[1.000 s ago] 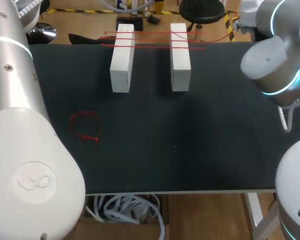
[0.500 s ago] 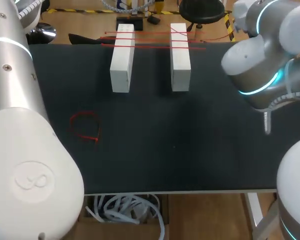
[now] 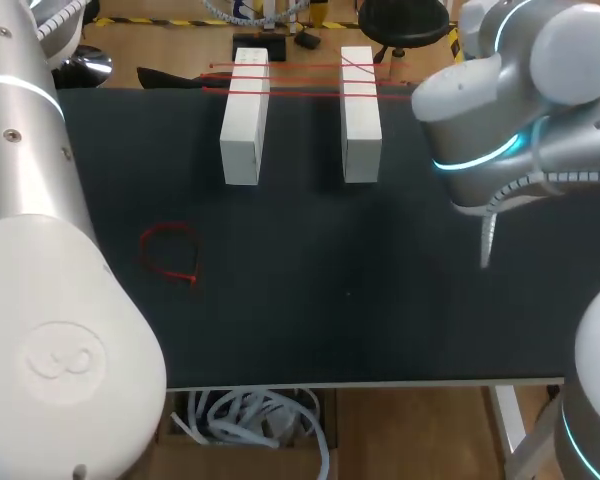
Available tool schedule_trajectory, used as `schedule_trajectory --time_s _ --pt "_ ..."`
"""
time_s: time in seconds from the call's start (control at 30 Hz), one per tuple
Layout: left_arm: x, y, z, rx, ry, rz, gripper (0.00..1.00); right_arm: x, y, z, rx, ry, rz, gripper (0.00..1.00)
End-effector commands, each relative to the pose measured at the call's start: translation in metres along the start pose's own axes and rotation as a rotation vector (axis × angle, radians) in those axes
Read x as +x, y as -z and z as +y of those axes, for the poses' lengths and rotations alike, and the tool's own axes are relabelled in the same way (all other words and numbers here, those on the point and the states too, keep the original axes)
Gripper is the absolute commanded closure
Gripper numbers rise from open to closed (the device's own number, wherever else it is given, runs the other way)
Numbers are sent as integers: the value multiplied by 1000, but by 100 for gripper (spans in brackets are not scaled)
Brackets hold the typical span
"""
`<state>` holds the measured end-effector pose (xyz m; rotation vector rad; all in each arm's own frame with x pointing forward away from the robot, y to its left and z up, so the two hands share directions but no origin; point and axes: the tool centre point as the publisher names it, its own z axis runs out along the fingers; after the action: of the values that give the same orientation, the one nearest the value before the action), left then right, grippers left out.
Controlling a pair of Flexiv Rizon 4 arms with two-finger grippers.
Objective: Grab the tape and strap the tape.
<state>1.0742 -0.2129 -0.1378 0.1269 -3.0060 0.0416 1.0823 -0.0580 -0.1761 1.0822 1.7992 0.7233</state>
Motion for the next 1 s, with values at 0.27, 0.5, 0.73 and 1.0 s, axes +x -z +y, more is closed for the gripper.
schedule_trajectory --time_s 0.27,0.5,0.73,1.0 --pt "-1 2 -1 -6 1 5 100 -3 3 17 29 212 -37 100" --pt "-1 2 -1 -6 1 5 100 -6 4 35 17 394 -91 100" --pt "-1 2 -1 -6 1 5 100 3 2 42 29 447 -90 100" --pt "-1 2 -1 -6 1 5 100 15 0 54 -2 540 -95 100"
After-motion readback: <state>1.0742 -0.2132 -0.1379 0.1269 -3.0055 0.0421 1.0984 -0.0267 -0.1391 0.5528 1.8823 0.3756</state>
